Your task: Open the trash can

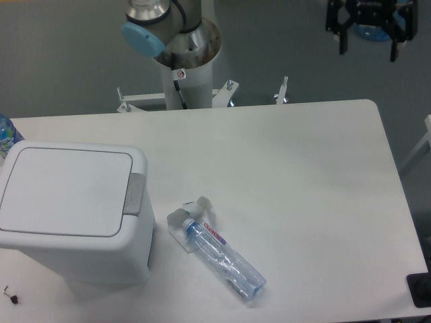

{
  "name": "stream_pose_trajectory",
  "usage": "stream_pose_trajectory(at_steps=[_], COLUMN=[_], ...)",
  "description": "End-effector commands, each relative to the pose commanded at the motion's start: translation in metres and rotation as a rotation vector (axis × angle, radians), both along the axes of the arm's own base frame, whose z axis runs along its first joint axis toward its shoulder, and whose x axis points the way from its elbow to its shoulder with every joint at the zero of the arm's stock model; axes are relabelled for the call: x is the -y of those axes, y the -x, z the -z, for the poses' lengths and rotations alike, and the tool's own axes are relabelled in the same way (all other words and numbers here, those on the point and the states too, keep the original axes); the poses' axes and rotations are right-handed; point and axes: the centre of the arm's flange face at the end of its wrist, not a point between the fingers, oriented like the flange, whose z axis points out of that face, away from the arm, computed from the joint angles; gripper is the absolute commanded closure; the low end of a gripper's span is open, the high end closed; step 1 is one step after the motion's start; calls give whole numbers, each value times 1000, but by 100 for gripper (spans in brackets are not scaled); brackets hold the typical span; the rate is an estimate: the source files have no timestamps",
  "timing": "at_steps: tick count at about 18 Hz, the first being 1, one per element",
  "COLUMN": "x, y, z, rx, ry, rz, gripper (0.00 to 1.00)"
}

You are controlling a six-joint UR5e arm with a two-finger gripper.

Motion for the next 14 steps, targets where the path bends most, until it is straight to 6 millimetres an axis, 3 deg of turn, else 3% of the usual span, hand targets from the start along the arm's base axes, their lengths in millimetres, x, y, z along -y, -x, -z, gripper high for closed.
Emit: stream_pose_trajectory(at_steps=[6,9,14], x=[-3,-8,-32], y=[0,-1,-10], z=[-1,0,0], rx=[2,31,49], ry=[-8,-48,-121], rz=[-8,-95,-152], gripper=[0,0,0])
